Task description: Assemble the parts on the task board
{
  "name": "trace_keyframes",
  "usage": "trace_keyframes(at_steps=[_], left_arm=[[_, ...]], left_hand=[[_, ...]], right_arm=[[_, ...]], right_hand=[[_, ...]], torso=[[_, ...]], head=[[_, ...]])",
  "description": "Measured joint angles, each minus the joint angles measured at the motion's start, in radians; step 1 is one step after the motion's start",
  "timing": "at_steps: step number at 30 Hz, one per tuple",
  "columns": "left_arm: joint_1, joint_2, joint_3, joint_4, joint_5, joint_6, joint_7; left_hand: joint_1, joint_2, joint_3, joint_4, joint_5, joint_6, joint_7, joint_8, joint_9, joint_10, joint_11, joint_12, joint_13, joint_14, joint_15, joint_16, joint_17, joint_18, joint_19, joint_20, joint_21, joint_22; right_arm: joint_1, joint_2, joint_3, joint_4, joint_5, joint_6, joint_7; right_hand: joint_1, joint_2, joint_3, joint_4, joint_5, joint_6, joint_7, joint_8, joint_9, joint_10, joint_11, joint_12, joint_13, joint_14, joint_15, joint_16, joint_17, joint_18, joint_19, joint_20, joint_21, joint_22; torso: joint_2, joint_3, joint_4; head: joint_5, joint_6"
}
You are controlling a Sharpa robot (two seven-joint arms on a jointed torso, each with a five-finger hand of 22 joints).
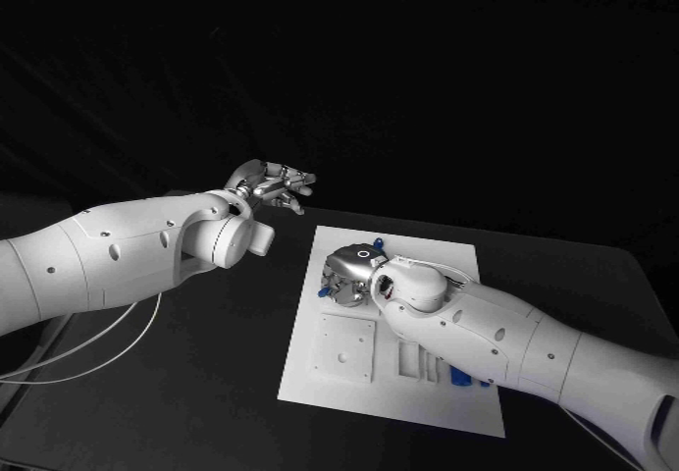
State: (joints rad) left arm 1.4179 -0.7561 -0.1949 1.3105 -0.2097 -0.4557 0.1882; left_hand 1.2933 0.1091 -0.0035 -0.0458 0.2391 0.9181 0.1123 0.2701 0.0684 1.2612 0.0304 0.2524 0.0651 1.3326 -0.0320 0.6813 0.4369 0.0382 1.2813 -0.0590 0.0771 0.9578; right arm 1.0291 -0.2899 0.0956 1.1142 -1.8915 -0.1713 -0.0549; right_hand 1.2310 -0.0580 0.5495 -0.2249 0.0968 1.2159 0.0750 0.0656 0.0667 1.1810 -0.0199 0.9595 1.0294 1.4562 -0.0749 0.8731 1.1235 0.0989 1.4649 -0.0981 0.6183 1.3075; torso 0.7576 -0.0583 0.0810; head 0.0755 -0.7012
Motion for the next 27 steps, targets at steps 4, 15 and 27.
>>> trace_keyframes(at_steps=[4, 15, 27], left_arm=[[0.001, 0.0, 0.0, 0.001, 0.0, 0.0, 0.0], [0.002, -0.001, 0.0, 0.001, 0.0, 0.0, -0.001], [0.002, -0.003, 0.0, -0.001, 0.0, 0.0, -0.002]], left_hand=[[0.0, 0.0, -0.003, 0.003, 0.0, 0.0, 0.0, 0.0, 0.0, 0.0, 0.0, 0.0, 0.0, 0.0, 0.0, 0.0, 0.001, 0.0, 0.0, 0.0, 0.0, -0.001], [0.0, 0.0, -0.003, 0.003, 0.0, 0.0, 0.0, 0.0, 0.0, -0.004, 0.004, 0.0, 0.0, 0.0, 0.0, -0.004, 0.001, 0.0, 0.0, 0.0, 0.0, -0.003], [0.0, 0.0, -0.003, 0.003, 0.0, 0.0, 0.0, 0.0, 0.0, -0.004, 0.004, 0.0, 0.0, 0.0, 0.0, -0.004, 0.003, 0.0, 0.0, 0.0, 0.0, -0.005]], right_arm=[[0.001, -0.001, -0.003, 0.001, -0.003, 0.001, -0.002], [0.002, -0.002, -0.006, 0.002, -0.005, -0.003, -0.002], [-0.004, -0.027, -0.011, 0.019, 0.087, -0.047, -0.002]], right_hand=[[-0.011, -0.017, -0.038, -0.001, 0.047, -0.013, 0.001, 0.0, -0.001, -0.004, 0.004, -0.002, -0.004, 0.0, 0.0, -0.011, -0.006, 0.0, 0.0, 0.0, -0.014, 0.0], [-0.007, -0.007, -0.022, 0.007, 0.029, -0.016, 0.0, -0.002, -0.002, -0.009, 0.002, -0.004, -0.007, 0.0, 0.0, -0.011, -0.007, 0.0, 0.0, 0.0, -0.018, 0.0], [-0.014, -0.001, 0.005, 0.016, 0.027, 0.019, -0.009, -0.006, 0.0, 0.001, -0.007, -0.001, 0.004, 0.0, -0.007, -0.005, 0.001, 0.0, 0.004, -0.004, -0.007, 0.0]], torso=[[0.0, 0.0, 0.0], [0.0, 0.001, -0.0008], [0.0, 0.0021, 0.0]], head=[[0.0, -0.001], [-0.001, 0.0], [-0.005, 0.002]])
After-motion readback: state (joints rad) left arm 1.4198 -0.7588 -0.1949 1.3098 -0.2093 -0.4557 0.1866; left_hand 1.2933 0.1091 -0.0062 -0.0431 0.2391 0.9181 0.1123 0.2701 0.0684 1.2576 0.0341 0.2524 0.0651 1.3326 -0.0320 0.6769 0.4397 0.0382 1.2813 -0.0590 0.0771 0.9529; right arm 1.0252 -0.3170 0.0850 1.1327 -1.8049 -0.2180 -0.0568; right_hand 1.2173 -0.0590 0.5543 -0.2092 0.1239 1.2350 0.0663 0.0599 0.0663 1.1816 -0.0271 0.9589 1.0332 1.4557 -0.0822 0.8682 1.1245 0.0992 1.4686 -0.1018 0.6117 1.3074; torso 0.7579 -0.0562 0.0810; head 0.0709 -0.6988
